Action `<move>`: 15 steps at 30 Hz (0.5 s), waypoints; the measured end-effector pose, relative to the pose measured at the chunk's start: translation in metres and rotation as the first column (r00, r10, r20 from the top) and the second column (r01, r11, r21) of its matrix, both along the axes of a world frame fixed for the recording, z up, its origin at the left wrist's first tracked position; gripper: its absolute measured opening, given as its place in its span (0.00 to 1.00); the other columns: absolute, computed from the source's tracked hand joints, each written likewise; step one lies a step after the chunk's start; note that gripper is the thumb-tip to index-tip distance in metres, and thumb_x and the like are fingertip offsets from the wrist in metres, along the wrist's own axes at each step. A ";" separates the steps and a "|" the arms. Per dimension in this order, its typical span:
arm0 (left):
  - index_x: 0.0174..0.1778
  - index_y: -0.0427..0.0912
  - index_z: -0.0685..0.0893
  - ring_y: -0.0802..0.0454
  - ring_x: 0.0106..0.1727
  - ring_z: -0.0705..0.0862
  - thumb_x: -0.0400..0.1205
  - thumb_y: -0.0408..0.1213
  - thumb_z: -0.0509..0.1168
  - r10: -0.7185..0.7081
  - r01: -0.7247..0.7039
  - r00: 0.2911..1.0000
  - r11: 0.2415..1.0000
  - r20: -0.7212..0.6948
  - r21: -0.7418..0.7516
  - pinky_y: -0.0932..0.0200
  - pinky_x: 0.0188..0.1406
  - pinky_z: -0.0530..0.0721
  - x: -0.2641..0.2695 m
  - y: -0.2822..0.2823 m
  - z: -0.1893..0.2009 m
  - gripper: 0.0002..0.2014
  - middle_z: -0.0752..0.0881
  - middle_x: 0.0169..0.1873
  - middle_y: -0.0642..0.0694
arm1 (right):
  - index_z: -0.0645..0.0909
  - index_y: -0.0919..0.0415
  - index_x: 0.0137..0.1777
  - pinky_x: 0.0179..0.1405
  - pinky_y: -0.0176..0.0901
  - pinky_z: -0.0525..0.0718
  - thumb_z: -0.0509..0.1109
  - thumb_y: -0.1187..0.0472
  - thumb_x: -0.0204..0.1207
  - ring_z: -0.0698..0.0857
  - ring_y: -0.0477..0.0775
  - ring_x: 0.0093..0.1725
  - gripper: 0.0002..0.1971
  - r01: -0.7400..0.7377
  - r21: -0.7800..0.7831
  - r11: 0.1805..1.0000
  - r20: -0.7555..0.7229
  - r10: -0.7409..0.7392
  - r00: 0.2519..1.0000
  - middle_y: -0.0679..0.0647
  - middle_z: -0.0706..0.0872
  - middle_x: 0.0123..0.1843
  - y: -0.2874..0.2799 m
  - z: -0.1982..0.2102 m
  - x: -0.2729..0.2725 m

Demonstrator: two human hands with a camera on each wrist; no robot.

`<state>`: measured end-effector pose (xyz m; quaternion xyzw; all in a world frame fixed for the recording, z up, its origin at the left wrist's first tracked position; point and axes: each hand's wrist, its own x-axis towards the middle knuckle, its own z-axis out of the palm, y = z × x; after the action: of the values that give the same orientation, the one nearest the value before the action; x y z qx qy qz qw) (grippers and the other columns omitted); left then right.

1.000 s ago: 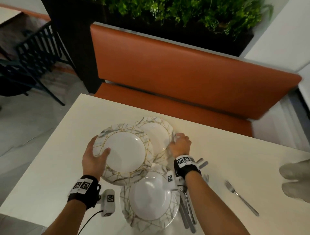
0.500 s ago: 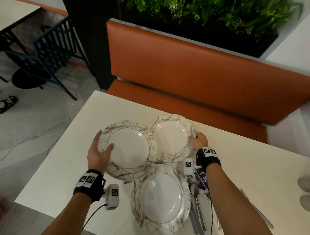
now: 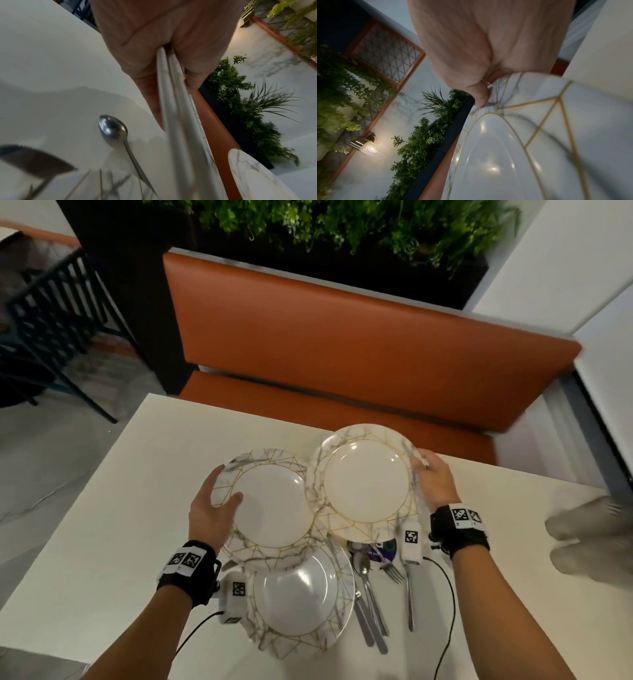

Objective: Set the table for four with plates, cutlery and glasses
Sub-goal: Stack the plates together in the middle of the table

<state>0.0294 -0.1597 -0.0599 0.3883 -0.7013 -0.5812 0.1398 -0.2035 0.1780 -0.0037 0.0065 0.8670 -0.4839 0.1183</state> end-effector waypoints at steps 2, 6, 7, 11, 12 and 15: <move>0.81 0.61 0.76 0.49 0.81 0.74 0.82 0.35 0.74 -0.030 0.030 0.999 0.999 -0.022 0.029 0.43 0.81 0.75 -0.002 0.017 0.001 0.32 0.78 0.79 0.51 | 0.84 0.54 0.66 0.48 0.34 0.77 0.64 0.55 0.87 0.85 0.44 0.55 0.13 -0.012 -0.038 0.999 0.039 0.013 0.999 0.48 0.87 0.58 0.002 -0.003 0.017; 0.79 0.64 0.77 0.51 0.81 0.74 0.86 0.40 0.71 -0.090 0.094 0.994 0.993 -0.059 0.073 0.43 0.81 0.74 -0.002 0.050 -0.005 0.26 0.78 0.79 0.55 | 0.85 0.52 0.67 0.61 0.48 0.84 0.63 0.55 0.88 0.86 0.54 0.62 0.13 0.037 -0.071 0.997 0.085 -0.031 0.996 0.50 0.88 0.62 0.008 -0.029 0.052; 0.79 0.64 0.77 0.51 0.81 0.74 0.88 0.42 0.68 -0.094 0.098 0.994 0.992 -0.058 0.076 0.43 0.82 0.73 -0.001 0.057 -0.005 0.23 0.78 0.79 0.55 | 0.84 0.50 0.69 0.66 0.54 0.84 0.63 0.55 0.88 0.86 0.56 0.64 0.14 0.053 -0.070 0.996 0.100 -0.046 0.994 0.51 0.88 0.64 0.010 -0.037 0.061; 0.79 0.59 0.79 0.54 0.82 0.72 0.94 0.48 0.54 -0.072 0.084 0.995 0.982 -0.076 0.169 0.52 0.80 0.71 0.000 0.086 0.000 0.19 0.78 0.79 0.53 | 0.78 0.52 0.75 0.71 0.59 0.81 0.59 0.53 0.89 0.83 0.59 0.67 0.17 0.060 0.001 0.998 0.060 -0.060 0.996 0.54 0.86 0.69 0.012 -0.060 0.103; 0.79 0.59 0.79 0.55 0.81 0.71 0.94 0.50 0.52 -0.074 0.087 0.995 0.975 -0.069 0.205 0.53 0.79 0.70 0.000 0.091 -0.001 0.19 0.77 0.79 0.53 | 0.76 0.52 0.77 0.73 0.58 0.79 0.58 0.53 0.90 0.82 0.59 0.70 0.18 0.053 0.020 0.998 0.052 -0.054 0.997 0.55 0.84 0.72 0.012 -0.063 0.114; 0.77 0.64 0.81 0.54 0.81 0.73 0.93 0.56 0.49 -0.089 0.113 0.992 0.951 -0.093 0.289 0.46 0.82 0.71 0.003 0.099 -0.007 0.21 0.79 0.79 0.55 | 0.72 0.53 0.83 0.81 0.50 0.69 0.57 0.52 0.91 0.75 0.57 0.79 0.22 0.082 0.022 0.996 0.101 -0.084 0.991 0.53 0.77 0.80 0.011 -0.071 0.141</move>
<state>0.0321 -0.0602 -0.0665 0.3451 -0.6203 -0.7000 0.0782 -0.0620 0.1887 -0.0747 0.0682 0.8632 -0.4796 0.1419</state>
